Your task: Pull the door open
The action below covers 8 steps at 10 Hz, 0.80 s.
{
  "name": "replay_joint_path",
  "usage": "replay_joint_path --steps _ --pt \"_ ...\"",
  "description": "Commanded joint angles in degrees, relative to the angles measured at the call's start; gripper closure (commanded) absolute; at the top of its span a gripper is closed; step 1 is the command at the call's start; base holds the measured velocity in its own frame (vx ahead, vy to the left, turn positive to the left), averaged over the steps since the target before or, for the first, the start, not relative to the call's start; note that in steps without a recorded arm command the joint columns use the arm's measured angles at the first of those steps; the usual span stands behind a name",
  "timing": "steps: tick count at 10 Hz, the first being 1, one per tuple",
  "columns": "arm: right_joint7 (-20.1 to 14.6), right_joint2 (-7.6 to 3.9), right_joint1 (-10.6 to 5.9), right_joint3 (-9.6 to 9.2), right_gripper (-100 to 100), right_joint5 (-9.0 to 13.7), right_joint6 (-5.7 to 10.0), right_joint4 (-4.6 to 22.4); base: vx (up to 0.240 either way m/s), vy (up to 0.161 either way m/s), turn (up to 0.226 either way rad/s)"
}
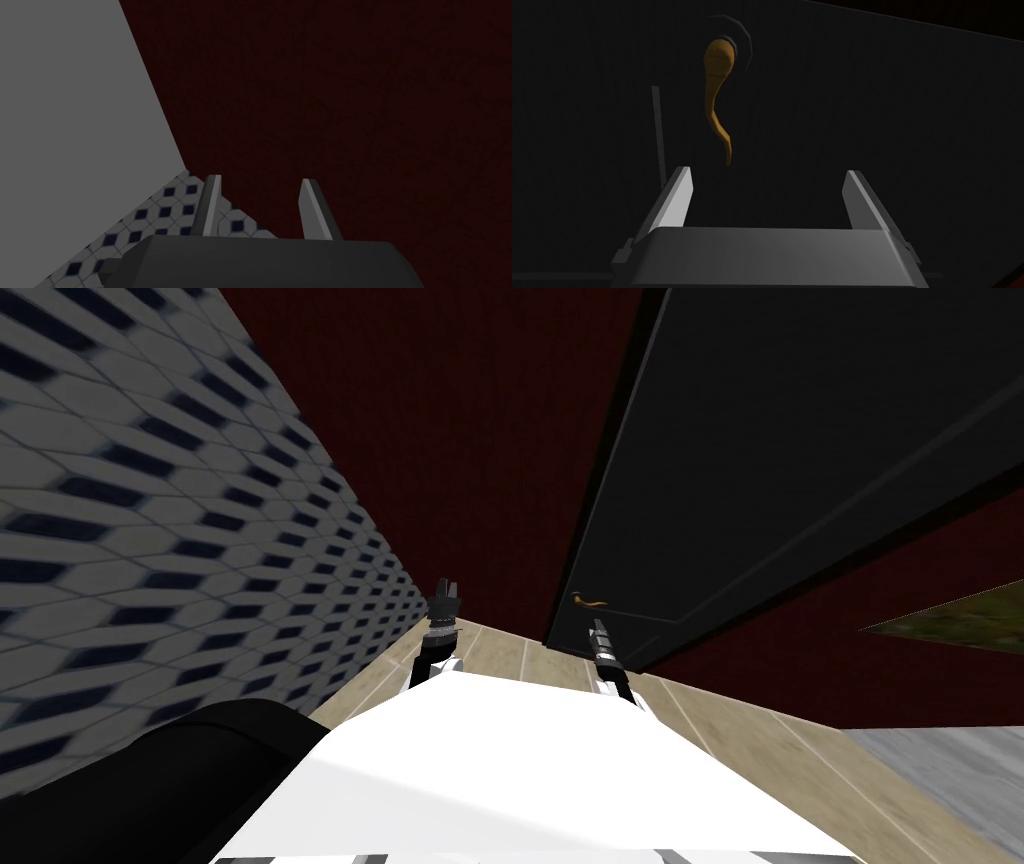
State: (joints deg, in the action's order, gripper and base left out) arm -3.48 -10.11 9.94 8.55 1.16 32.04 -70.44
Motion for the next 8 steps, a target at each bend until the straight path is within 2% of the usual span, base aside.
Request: replay_joint_path --steps 1,6,7,8 --pt "-0.4 -0.37 -0.41 0.17 -100 0.2 0.36 1.9 0.079 -0.048 0.058" --pt "-1.3 -1.06 -2.06 0.7 -100 0.7 1.2 7.8 0.092 -0.042 0.042" --pt "-1.4 -1.15 -2.28 0.77 -100 0.7 1.32 8.6 0.125 -0.044 0.039" --pt "-1.5 -1.24 -2.08 0.72 -100 0.7 1.23 8.0 0.053 -0.018 0.009"
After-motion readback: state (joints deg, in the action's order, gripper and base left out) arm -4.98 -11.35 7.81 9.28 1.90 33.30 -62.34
